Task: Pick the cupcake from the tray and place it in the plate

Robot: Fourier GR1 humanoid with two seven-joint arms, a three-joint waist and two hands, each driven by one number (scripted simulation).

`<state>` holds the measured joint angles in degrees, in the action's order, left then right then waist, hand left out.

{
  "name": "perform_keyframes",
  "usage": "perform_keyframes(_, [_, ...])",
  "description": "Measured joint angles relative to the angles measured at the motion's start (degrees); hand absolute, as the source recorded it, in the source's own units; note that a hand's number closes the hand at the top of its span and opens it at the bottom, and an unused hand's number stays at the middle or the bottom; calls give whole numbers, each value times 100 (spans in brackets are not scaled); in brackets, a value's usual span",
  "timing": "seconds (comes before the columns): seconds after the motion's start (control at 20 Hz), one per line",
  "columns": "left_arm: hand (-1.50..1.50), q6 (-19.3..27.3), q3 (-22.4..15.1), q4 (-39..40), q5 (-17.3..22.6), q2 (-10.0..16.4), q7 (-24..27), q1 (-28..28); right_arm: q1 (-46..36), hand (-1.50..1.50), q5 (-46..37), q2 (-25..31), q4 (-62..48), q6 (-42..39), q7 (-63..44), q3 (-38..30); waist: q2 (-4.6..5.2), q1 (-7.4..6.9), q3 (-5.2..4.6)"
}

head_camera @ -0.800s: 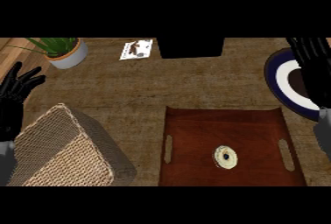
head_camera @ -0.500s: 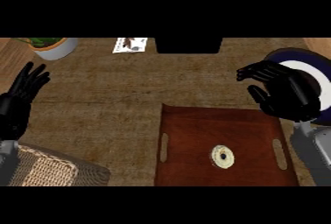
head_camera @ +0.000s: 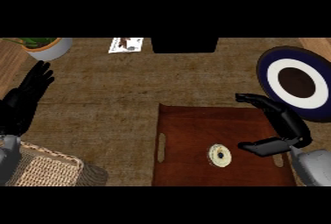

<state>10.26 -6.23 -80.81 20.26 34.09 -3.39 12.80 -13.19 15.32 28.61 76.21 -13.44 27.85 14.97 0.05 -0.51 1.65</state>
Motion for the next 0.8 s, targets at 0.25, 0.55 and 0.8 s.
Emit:
perform_keyframes(0.25, [0, -27, -7, 87, -26, -48, -188, 118, 110, -150, -930, 295, -524, -208, 1020, 356, -15, 0, -21])
perform_keyframes(0.55, [0, -12, -4, 73, -130, -109, -303, 133, 35, -150, -1640, 576, -701, -148, 1306, 539, -61, 23, -31])
perform_keyframes(0.8, [0, 1, 14, 75, -227, -183, -371, 161, -115, -150, -2064, 637, -598, -174, 985, 775, -80, 24, -32])
